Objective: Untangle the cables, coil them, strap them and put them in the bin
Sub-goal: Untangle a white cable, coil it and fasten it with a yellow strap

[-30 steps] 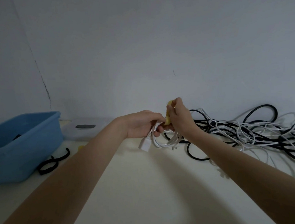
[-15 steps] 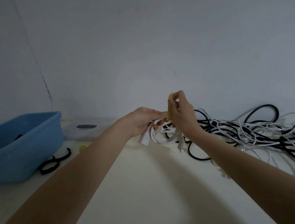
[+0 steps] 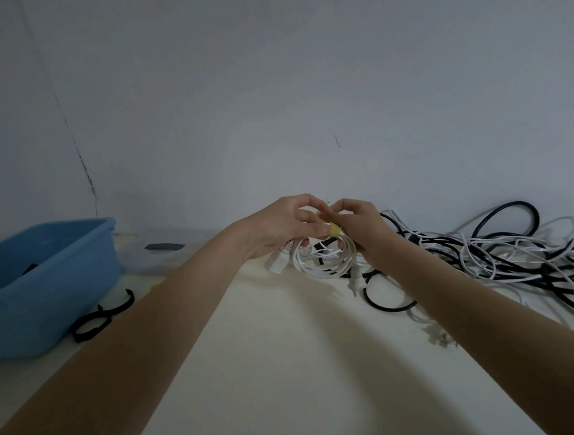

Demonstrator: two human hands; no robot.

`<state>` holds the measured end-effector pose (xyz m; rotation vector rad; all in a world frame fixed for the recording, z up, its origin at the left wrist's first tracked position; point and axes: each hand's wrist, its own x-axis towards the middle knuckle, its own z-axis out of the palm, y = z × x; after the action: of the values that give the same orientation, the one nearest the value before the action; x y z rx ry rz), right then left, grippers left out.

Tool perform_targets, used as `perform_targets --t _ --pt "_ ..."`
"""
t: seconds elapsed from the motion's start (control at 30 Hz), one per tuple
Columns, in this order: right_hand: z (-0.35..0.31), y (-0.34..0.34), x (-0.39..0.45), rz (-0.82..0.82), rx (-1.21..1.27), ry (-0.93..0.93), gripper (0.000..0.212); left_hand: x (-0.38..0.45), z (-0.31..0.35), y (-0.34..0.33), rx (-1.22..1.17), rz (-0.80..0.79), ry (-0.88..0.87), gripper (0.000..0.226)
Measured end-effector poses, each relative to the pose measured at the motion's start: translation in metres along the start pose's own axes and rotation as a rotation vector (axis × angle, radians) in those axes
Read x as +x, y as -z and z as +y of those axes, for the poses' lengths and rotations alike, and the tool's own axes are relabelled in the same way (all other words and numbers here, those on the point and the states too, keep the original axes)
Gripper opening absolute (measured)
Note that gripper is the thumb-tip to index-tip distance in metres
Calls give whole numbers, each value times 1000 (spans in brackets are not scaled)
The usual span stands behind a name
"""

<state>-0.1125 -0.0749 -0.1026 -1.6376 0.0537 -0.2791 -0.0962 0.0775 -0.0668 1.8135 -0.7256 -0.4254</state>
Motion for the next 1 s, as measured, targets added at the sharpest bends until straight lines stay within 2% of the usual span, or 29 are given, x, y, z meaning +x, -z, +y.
perform_targets --t 0.13,0.3,0.43,0.57,0.67,0.8,1.0 --pt "-4 4 2 -26 -49 -68 21 0 -3 -1 19 -15 -15 16" --pt "-4 8 4 -62 62 -142 17 2 -3 -2 -53 -19 -7 18" --pt "-2 14 6 -216 172 -160 17 4 -3 0 -25 140 -54 14" --pt "-2 14 4 -370 212 -162 41 7 -8 1 -68 248 -71 15" --pt "-3 14 2 -409 127 -82 12 9 -7 -2 -60 285 -71 16" --pt "-1 10 2 -283 -47 9 12 10 -5 -5 -47 294 -67 14" --pt "-6 -2 -2 -87 -620 291 20 10 -6 -9 -54 395 -67 16"
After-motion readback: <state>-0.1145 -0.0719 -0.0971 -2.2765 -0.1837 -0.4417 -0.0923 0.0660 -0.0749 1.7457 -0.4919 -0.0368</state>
